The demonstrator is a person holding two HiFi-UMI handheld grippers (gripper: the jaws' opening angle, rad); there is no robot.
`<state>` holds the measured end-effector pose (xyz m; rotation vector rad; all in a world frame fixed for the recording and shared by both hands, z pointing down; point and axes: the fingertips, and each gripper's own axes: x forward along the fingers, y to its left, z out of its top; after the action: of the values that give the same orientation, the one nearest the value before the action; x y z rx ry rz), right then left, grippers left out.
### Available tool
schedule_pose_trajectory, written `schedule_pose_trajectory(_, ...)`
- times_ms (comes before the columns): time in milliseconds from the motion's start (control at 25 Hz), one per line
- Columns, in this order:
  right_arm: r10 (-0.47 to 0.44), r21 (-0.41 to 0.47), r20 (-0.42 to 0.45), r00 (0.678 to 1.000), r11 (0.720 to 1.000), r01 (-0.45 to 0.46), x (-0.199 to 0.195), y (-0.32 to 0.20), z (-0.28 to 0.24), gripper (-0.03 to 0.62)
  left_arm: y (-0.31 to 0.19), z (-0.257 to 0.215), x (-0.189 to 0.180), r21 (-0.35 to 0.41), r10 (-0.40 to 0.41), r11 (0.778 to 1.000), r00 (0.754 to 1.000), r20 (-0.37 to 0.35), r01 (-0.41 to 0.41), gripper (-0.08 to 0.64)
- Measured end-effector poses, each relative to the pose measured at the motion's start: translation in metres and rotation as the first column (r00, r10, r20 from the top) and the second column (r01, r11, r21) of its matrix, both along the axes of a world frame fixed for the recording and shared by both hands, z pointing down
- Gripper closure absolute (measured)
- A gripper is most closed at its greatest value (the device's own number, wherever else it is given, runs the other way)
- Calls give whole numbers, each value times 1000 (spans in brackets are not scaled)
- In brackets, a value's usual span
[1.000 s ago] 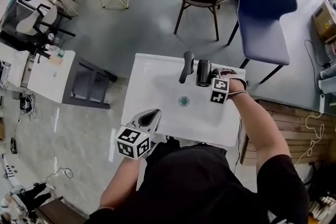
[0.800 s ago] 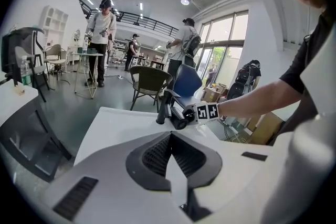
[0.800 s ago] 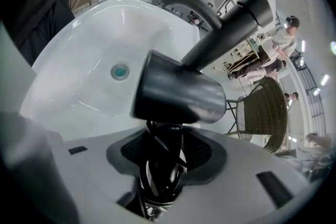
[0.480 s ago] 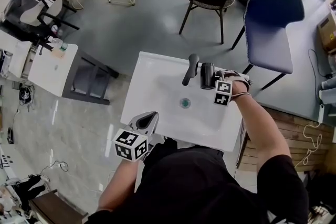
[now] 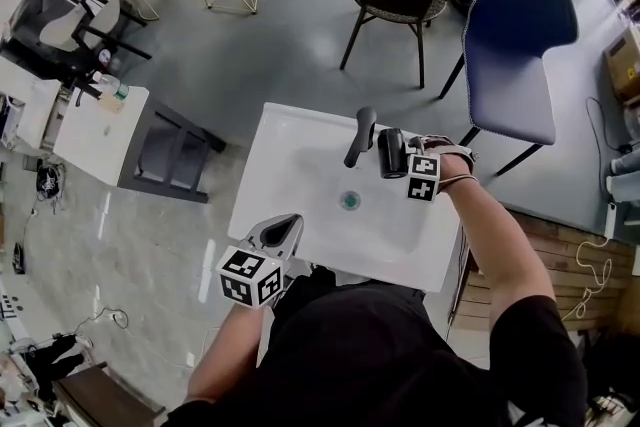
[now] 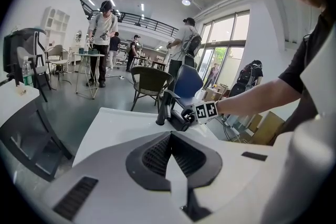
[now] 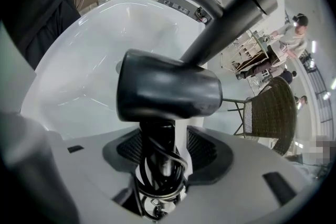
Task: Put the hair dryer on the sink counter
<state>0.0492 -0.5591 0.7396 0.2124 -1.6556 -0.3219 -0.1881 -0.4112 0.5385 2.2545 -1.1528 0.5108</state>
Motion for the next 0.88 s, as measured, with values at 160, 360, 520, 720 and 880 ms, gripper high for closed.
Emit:
schedule_pose_trajectory(160, -4, 2, -4, 1000, 1000, 4, 0, -1, 0, 365, 0, -1, 1, 2, 3, 1000, 1000, -2, -3, 560)
schedule_pose_trajectory(360, -28, 30, -6, 1000, 999, 28, 0, 0, -1, 351, 0, -1, 2, 3, 4, 1000, 1000, -3, -4, 560)
schedule_pose_trajectory(520, -13, 21, 11, 1000, 1000, 13, 2, -3, -8, 327, 0, -1, 5, 4, 9, 1000, 1000, -3, -9, 560)
schedule_pose_trajectory(720, 1, 23, 30, 1000, 1000, -1, 6, -1, -16, 327, 1, -1, 12, 8, 16, 1000, 1000, -8, -16, 560)
schedule_pose_trajectory(880, 10, 30, 43, 999, 999, -11, 11, 1, -23, 327, 3, -4, 18, 15, 23, 1000, 1000, -9, -23, 560)
